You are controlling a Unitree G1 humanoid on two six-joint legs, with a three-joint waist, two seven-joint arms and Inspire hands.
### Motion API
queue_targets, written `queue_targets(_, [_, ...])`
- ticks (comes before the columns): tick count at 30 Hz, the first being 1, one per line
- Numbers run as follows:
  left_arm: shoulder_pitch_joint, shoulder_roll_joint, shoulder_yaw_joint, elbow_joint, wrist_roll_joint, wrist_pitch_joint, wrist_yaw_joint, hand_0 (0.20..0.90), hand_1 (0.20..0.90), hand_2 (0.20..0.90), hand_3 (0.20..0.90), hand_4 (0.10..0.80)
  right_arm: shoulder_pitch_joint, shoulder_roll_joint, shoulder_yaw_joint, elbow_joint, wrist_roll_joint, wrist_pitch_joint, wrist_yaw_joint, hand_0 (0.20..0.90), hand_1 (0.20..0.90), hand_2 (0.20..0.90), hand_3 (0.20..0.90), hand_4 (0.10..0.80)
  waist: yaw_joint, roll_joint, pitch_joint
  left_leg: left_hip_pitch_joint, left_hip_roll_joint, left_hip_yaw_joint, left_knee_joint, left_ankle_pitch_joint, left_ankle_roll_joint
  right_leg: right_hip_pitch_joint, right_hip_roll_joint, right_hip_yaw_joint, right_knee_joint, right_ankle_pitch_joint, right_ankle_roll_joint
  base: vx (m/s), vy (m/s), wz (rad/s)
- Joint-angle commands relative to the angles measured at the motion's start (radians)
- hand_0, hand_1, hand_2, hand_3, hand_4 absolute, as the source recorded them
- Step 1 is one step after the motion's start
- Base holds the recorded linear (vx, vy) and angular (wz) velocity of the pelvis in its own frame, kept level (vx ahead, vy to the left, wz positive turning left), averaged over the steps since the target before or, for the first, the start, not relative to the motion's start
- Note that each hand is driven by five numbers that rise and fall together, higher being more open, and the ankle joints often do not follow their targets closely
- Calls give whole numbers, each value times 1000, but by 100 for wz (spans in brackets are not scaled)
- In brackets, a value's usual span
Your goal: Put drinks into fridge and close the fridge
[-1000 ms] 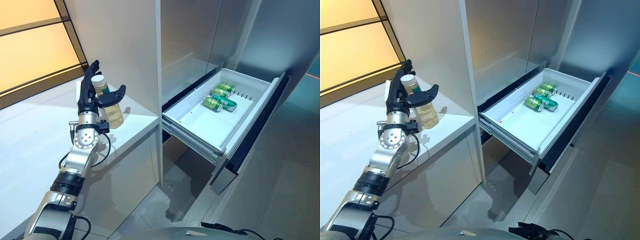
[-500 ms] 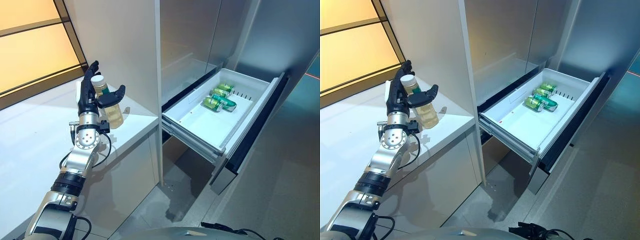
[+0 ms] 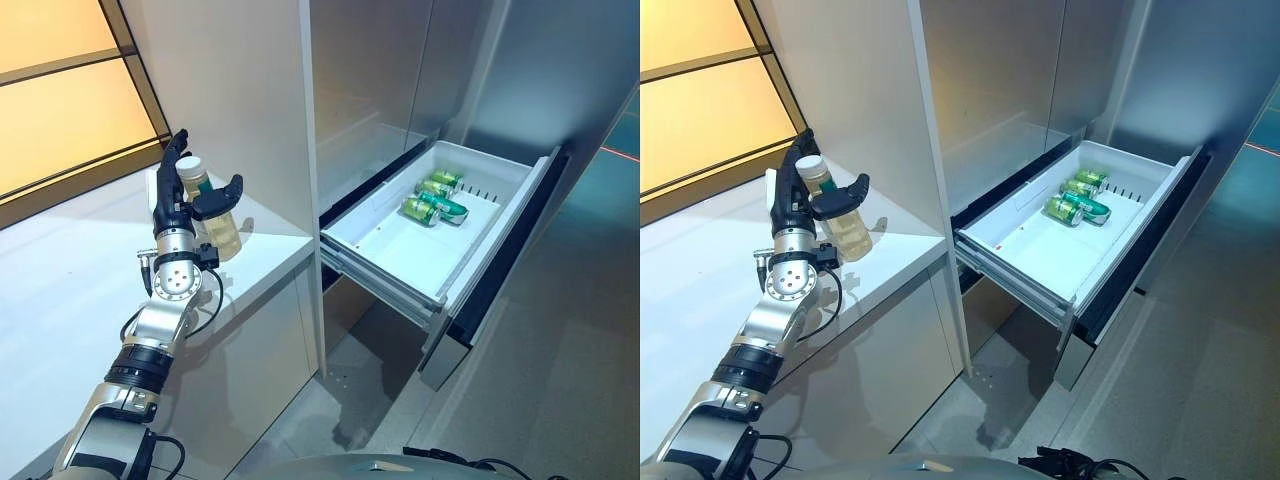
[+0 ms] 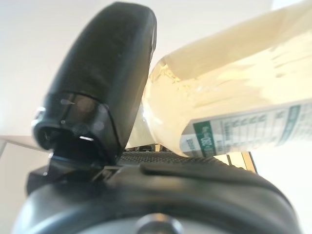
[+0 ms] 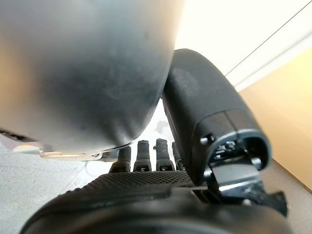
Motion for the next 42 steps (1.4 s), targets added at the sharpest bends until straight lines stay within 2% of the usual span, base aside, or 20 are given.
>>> queue_targets(1, [-53, 6, 44, 7, -37, -50, -20, 900, 900, 900, 900, 800, 16, -2, 27, 18, -20, 18, 18, 900, 900, 900, 900, 800, 12, 15, 18, 2, -22, 61, 32, -123, 22, -84, 35, -12, 107, -57, 49, 0, 0, 0])
queue_targets(3, [-51, 0, 40, 2, -49, -63, -37, 900, 900, 900, 900, 800, 13, -1, 27, 20, -20, 19, 17, 900, 900, 900, 900, 800, 13, 15, 19, 2, -22, 60, 32, -123, 22, -84, 35, -12, 107, -57, 49, 0, 0, 0])
queue_targets(7, [-41, -19, 27, -51, -161, -92, -184, 900, 900, 900, 900, 800, 8, -6, 24, 20, -25, 22, 24, 900, 900, 900, 900, 800, 17, 17, 21, 0, -22, 59, 32, -122, 21, -84, 35, -11, 106, -57, 48, 0, 0, 0])
queue_targets(13, [-31, -9, 13, -73, -173, -85, -264, 900, 900, 900, 900, 800, 4, -13, 19, 20, -32, 24, 29, 900, 900, 900, 900, 800, 20, 20, 25, 3, -22, 55, 29, -121, 20, -82, 36, -11, 104, -56, 50, 0, 0, 0])
queue_targets(20, [-22, 15, 38, -54, -151, -59, -201, 900, 900, 900, 900, 800, 10, -16, 18, 9, -35, 29, 30, 900, 900, 900, 900, 800, 20, 20, 26, 6, -22, 53, 27, -122, 21, -78, 36, -13, 100, -55, 50, 0, 0, 0])
queue_targets(25, [-15, 23, 45, -50, -105, -54, -206, 900, 900, 900, 900, 800, 13, -11, 20, 1, -26, 31, 24, 900, 900, 900, 900, 800, 21, 20, 27, 4, -21, 54, 28, -121, 21, -79, 36, -14, 100, -55, 50, 0, 0, 0])
queue_targets(38, [-33, 97, 50, -33, -40, 25, -189, 900, 900, 900, 900, 800, 14, -18, 13, 7, -16, 28, 24, 900, 900, 900, 900, 800, 20, 25, 26, 4, -25, 51, 28, -121, 23, -79, 37, -7, 95, -51, 52, 0, 0, 0])
queue_targets(42, [-26, 90, 55, -30, -43, 36, -179, 900, 900, 900, 900, 800, 14, -15, 17, 1, -13, 34, 21, 900, 900, 900, 900, 800, 22, 24, 28, 2, -27, 47, 30, -121, 24, -79, 36, -5, 93, -50, 52, 0, 0, 0])
